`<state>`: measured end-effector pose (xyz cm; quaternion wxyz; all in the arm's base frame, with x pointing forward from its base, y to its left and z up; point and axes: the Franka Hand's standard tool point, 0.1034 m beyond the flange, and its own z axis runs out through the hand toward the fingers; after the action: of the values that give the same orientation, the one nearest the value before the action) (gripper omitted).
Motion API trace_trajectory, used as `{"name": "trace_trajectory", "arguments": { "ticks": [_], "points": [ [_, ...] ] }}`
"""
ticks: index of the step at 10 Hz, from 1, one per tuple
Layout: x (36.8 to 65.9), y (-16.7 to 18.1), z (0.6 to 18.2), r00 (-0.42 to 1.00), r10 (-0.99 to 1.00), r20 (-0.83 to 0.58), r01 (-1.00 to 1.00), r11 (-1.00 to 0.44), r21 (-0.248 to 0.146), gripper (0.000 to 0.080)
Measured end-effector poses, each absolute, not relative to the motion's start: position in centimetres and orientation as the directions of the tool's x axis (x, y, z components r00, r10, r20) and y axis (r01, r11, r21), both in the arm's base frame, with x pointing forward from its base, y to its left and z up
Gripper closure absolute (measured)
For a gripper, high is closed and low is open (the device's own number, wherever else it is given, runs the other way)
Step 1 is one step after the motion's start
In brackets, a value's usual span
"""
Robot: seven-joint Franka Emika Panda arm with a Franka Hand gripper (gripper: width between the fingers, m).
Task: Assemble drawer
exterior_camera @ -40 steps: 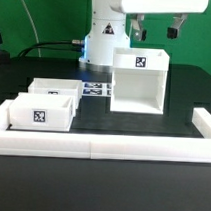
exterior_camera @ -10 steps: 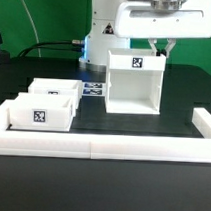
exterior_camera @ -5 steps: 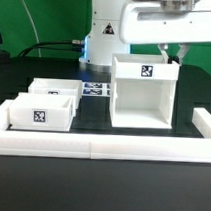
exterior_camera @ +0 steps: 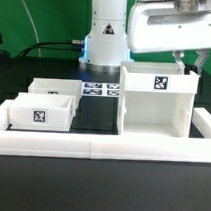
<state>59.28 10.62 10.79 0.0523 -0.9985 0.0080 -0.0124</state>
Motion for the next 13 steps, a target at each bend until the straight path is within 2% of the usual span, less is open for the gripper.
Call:
{"name": "trace_trajectory", "arguments": {
  "ticks": [3,7,9,10,13],
  "points": [
    [59.4,10.7,10.8,0.999,-0.036,0.025,-0.033,-0.994,-0.106,0.0762],
    [59.4,11.0,10.9,0.976,-0.216,0.006,-0.214,-0.97,-0.113,0.0762],
    [59.6,10.7,10.8,0.901,-0.433,0.004,-0.428,-0.893,-0.141,0.0762],
    [59.7,10.5,10.8,0.846,-0.533,-0.011,-0.529,-0.837,-0.14,0.0761],
    [60.0,10.0,10.9,0.747,-0.664,-0.031,-0.661,-0.737,-0.142,0.0761]
  ]
}}
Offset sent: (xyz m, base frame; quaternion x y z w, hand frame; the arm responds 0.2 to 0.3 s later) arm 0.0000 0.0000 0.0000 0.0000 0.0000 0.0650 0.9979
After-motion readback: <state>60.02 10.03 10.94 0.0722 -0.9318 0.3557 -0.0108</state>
